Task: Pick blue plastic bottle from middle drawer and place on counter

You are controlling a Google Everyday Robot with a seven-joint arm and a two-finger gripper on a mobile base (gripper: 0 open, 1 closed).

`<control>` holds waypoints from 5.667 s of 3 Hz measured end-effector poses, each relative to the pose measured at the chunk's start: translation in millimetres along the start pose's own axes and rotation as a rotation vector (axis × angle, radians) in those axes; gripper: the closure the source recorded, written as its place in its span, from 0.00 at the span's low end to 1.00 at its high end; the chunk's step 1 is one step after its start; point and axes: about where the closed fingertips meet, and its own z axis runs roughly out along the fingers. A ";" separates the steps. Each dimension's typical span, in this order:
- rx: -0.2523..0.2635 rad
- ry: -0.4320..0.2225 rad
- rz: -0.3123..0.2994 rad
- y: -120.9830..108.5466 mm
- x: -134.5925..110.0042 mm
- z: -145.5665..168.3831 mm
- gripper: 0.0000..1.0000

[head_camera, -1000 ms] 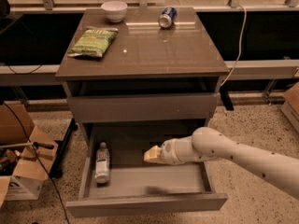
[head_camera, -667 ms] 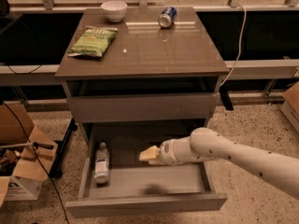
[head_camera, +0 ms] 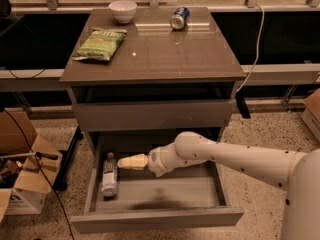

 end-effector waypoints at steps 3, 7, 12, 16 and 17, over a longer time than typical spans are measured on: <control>0.096 -0.025 -0.020 22.5 -15.1 52.5 0.00; 0.157 -0.037 0.014 23.4 -48.7 158.1 0.00; 0.213 0.026 0.095 -10.3 -20.8 179.5 0.65; 0.203 0.029 0.097 -8.0 -20.2 179.2 1.00; 0.203 0.029 0.097 -8.9 -19.8 178.1 1.00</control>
Offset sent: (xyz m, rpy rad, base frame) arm 0.0112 0.0374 -0.0135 -0.1297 -0.0086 -0.0478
